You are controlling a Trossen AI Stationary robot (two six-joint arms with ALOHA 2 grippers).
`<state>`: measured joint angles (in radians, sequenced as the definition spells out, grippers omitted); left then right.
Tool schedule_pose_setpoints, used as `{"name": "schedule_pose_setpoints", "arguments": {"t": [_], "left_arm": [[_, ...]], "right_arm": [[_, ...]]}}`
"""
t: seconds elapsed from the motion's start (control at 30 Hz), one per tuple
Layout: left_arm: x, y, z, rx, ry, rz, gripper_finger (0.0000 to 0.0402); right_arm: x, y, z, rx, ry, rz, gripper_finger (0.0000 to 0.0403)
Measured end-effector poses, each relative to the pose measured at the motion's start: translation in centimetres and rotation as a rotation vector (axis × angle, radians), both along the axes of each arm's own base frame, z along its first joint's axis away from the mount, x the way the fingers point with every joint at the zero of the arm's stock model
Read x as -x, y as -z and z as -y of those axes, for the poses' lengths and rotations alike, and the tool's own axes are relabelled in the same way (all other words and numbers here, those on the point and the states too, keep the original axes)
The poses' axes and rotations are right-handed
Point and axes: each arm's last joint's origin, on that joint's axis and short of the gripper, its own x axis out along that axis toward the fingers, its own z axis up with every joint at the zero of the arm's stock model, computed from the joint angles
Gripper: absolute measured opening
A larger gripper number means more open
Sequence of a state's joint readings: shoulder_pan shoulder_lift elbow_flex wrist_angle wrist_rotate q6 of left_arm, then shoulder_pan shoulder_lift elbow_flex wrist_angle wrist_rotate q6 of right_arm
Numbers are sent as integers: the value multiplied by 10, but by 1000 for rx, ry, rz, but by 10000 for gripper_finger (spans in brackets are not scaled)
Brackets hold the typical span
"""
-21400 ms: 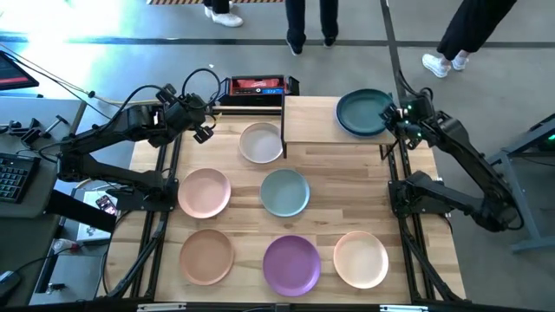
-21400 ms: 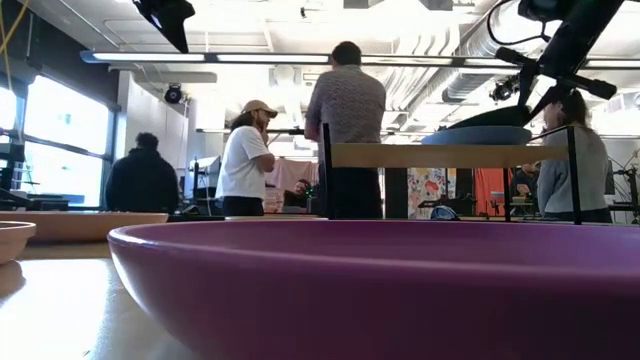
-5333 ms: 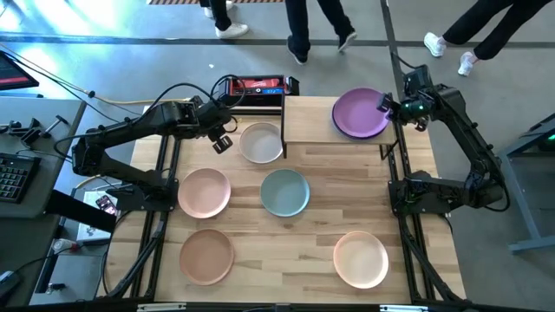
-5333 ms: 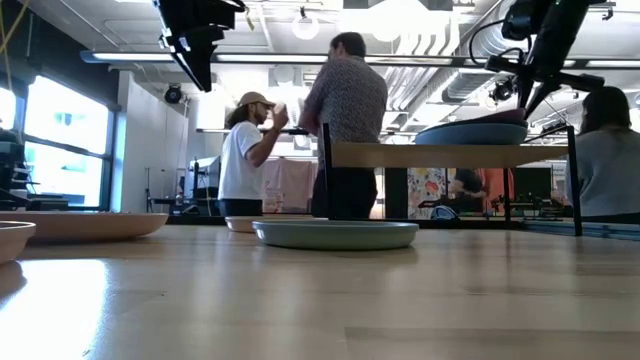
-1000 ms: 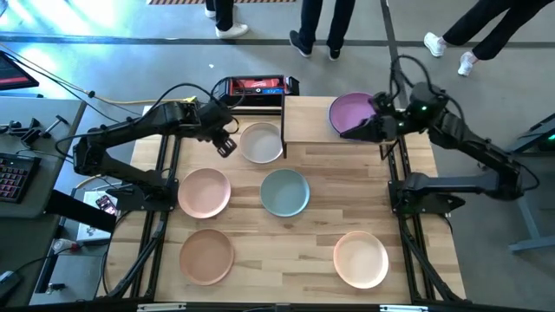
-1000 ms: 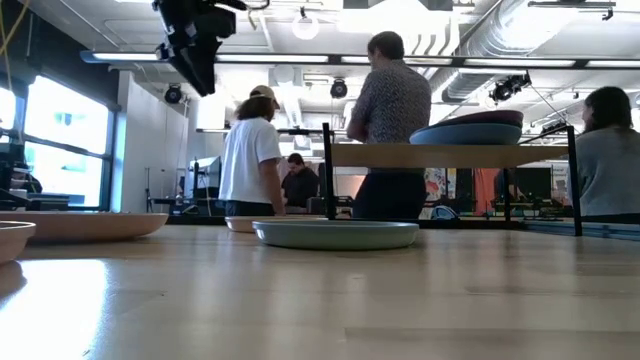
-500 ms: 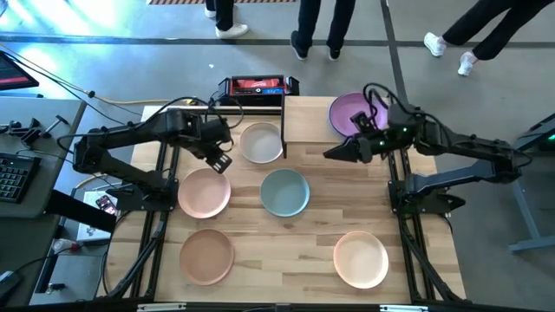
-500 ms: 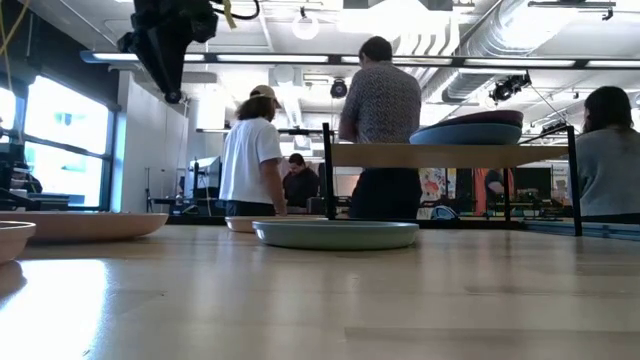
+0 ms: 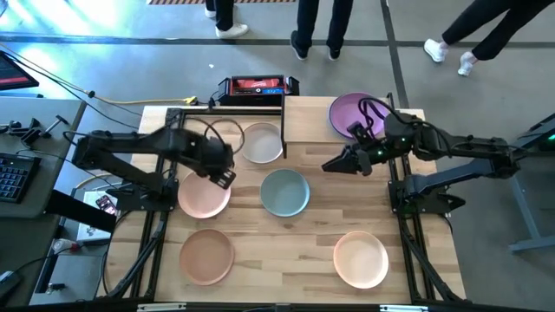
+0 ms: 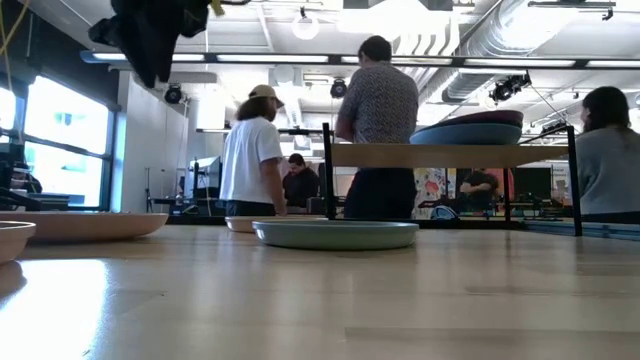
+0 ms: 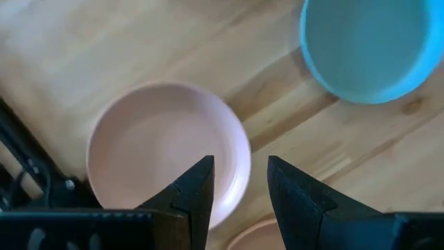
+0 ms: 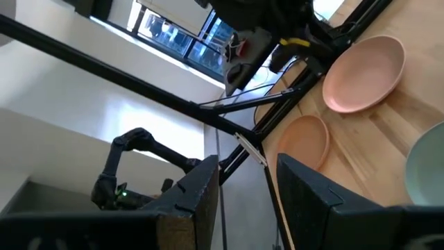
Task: Place and stack plates onto a shelf
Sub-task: Stack the pink plate on top of the purple plate on the shelf
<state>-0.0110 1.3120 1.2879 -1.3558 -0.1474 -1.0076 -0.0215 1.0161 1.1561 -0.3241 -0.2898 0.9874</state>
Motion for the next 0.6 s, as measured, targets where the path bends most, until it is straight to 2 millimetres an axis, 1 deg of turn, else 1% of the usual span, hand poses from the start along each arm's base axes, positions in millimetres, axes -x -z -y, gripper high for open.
{"name": "schedule_pose_setpoints", "arguments": {"t": [0.17, 0.27, 0.43, 0.6], "left_arm": [[-5, 25, 15, 15, -37, -20, 122], [-8, 35, 22, 22, -51, -9, 122], [-12, 52, 29, 23, -68, -23, 122], [-18, 72, 34, 26, -49, -80, 122]], "right_arm": [[0, 0, -3, -1, -18, 1, 128], [1, 0, -4, -1, -25, 2, 128], [1, 0, -4, 0, -25, -7, 128], [1, 1, -4, 22, -33, -8, 128]]}}
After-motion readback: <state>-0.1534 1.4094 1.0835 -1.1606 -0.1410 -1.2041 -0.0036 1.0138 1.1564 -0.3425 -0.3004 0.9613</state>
